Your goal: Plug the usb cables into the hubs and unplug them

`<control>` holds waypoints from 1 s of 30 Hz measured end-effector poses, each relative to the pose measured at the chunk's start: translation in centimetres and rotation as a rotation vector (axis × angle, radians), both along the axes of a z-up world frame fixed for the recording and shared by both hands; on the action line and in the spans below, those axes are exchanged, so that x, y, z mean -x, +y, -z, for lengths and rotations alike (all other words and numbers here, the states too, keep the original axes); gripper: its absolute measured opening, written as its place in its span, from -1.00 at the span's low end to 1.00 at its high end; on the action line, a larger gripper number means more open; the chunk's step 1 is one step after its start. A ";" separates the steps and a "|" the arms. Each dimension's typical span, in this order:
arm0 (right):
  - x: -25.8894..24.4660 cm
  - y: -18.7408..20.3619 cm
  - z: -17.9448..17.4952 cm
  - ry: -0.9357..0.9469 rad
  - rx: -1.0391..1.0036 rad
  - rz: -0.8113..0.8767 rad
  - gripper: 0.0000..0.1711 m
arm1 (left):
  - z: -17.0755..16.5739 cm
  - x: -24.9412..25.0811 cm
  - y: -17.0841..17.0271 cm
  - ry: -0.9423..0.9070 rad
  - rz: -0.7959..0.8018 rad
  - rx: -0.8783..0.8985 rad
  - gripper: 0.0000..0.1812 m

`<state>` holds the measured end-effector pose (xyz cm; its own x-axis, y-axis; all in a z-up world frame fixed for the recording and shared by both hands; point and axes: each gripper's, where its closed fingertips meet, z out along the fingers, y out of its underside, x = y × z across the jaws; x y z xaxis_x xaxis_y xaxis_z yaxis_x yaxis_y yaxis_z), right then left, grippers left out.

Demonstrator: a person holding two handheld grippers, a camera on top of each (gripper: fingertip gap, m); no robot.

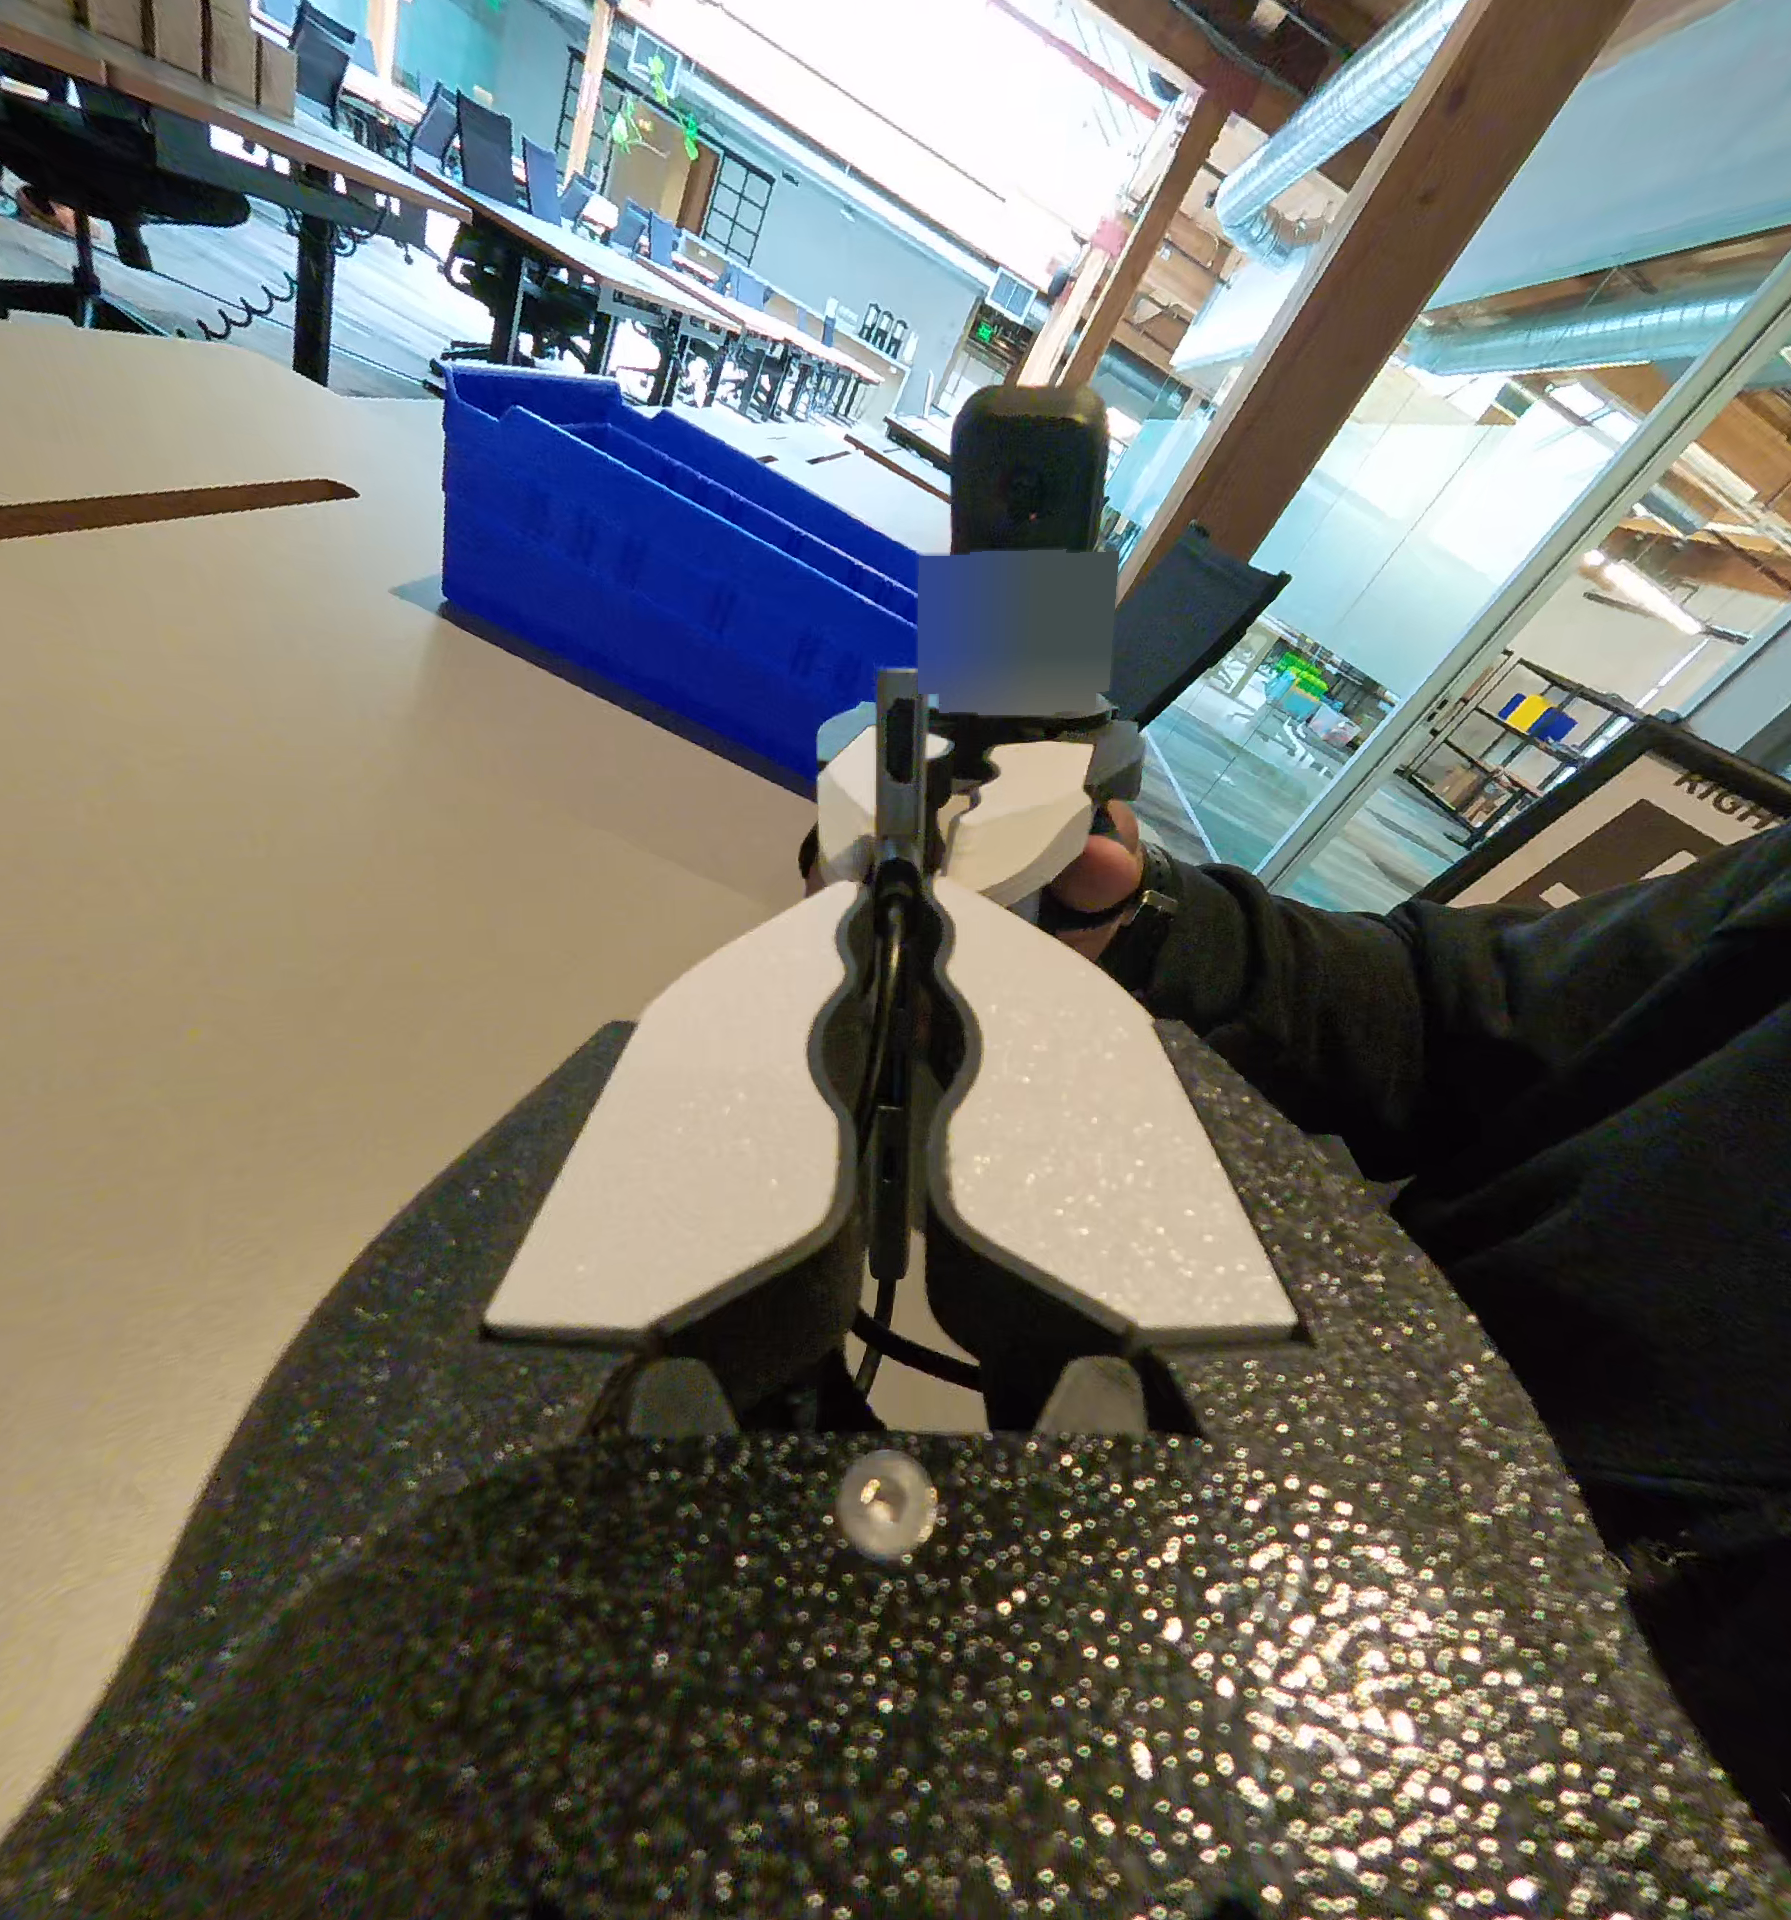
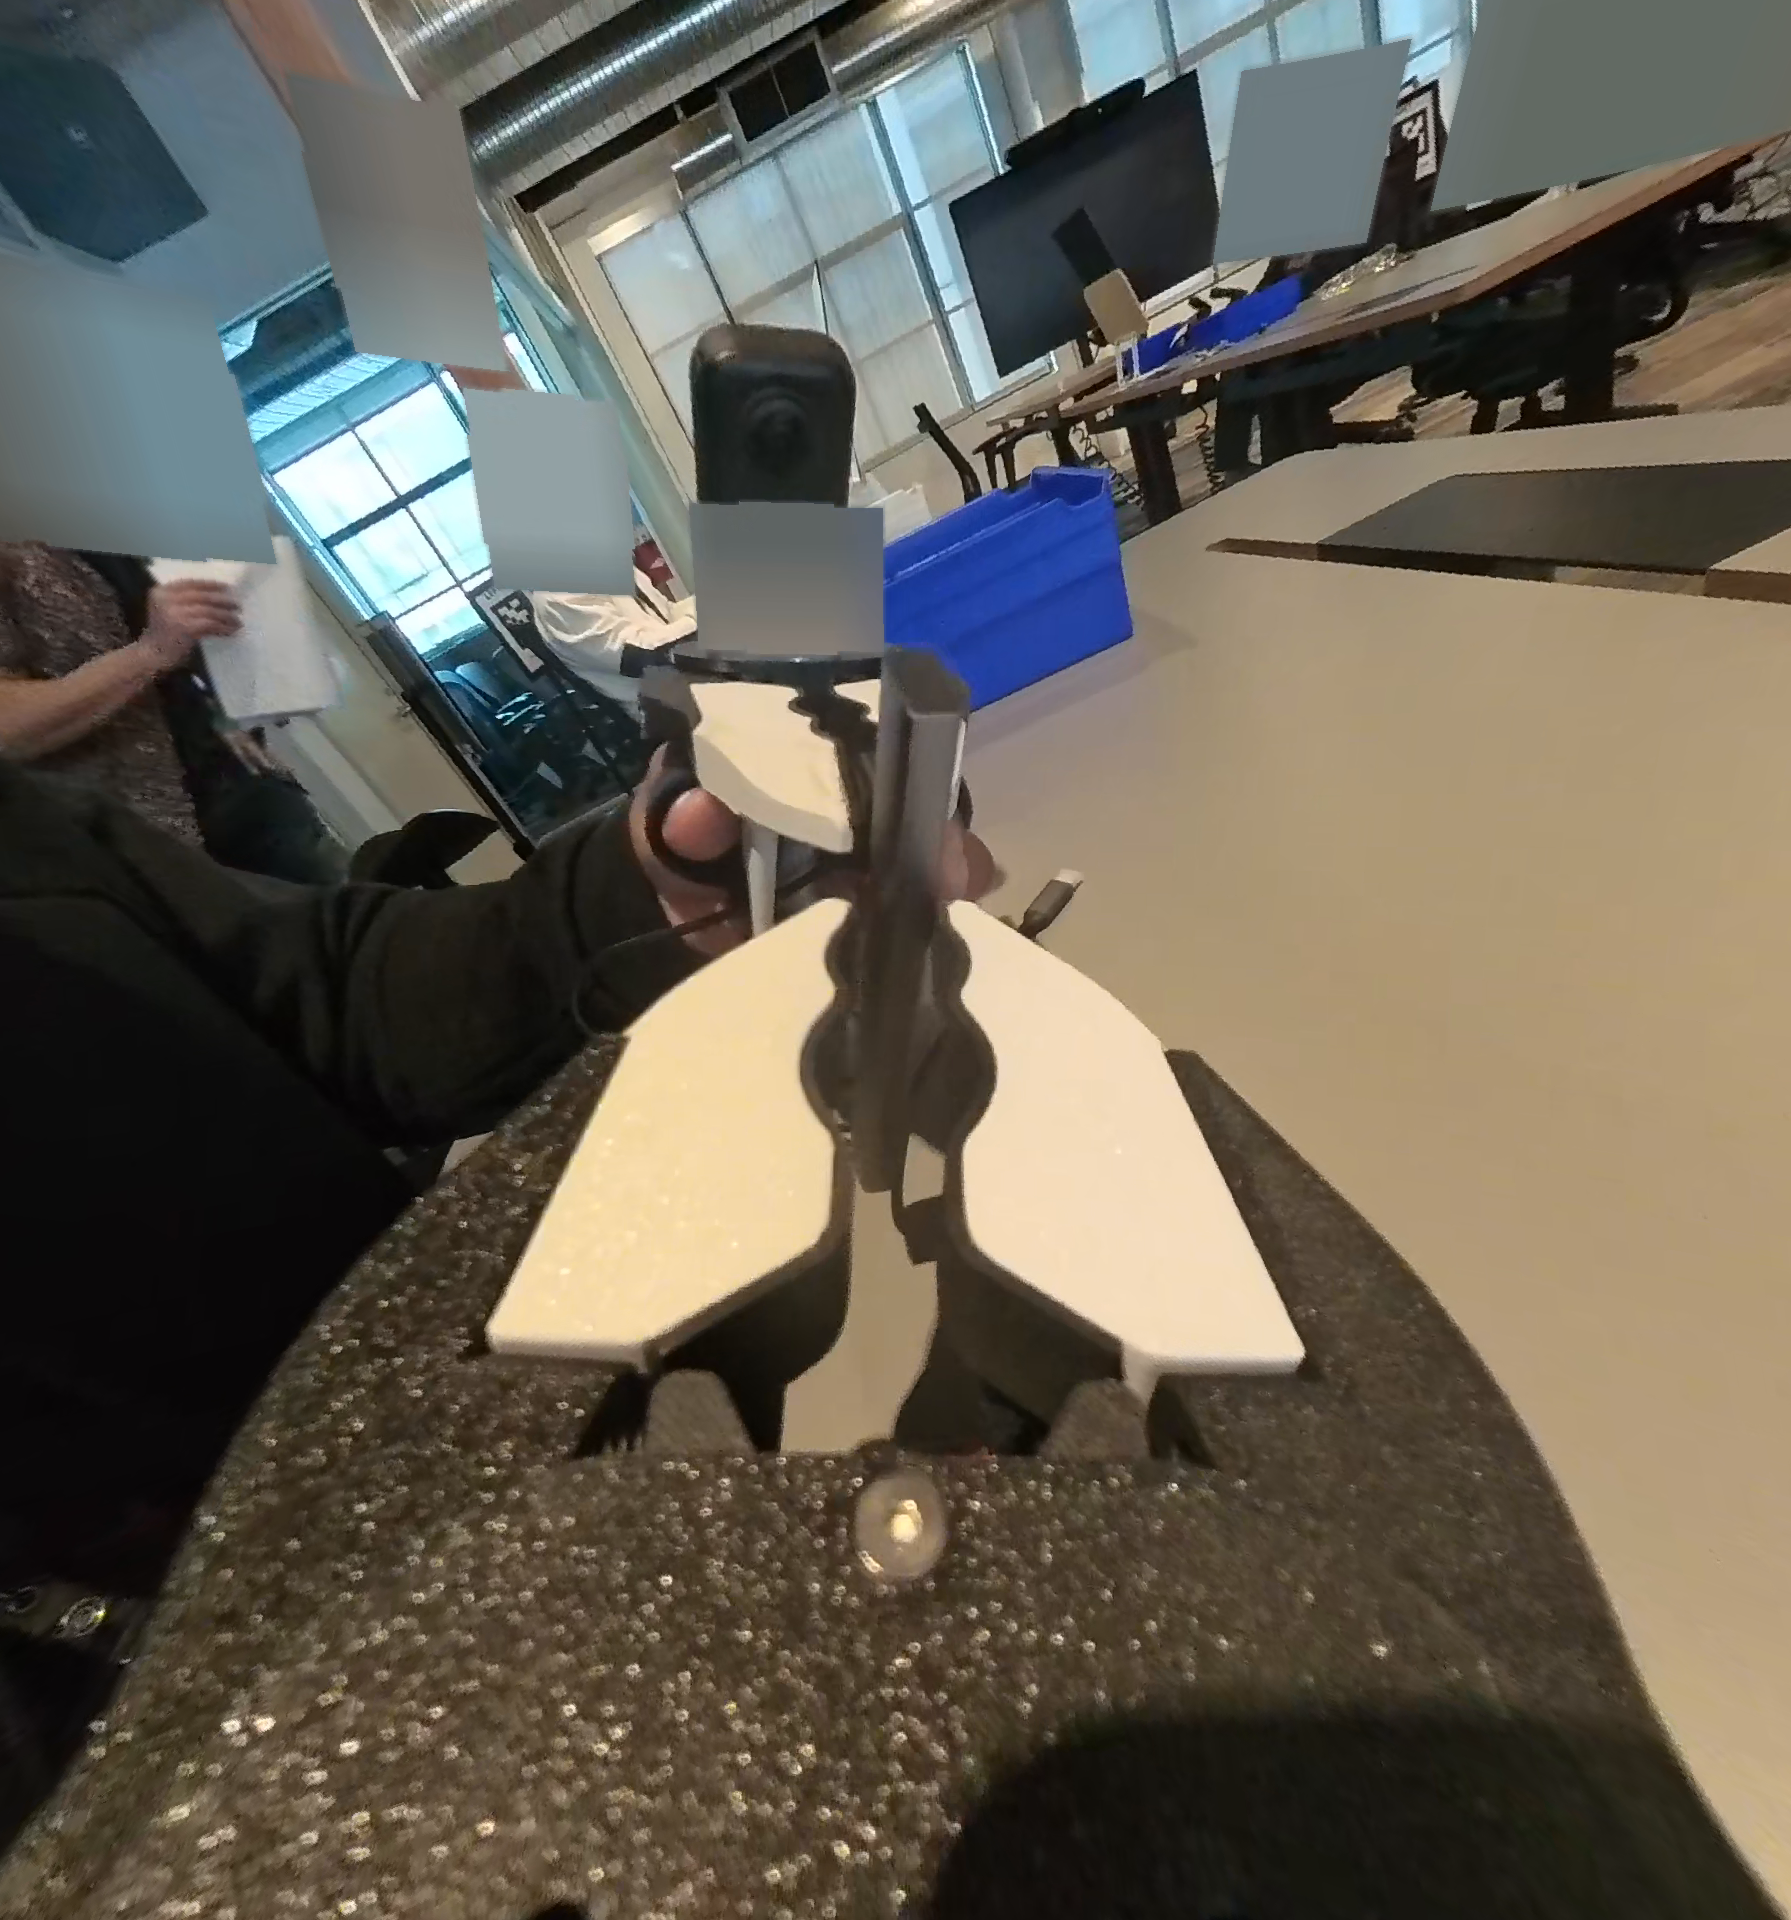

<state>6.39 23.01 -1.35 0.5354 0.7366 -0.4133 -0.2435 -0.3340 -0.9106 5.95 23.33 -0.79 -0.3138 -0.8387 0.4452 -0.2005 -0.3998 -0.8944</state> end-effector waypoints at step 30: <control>2.5 -1.4 3.4 -0.325 0.064 -0.120 -0.88 | 3.0 1.9 -1.7 0.277 0.120 -0.355 -0.92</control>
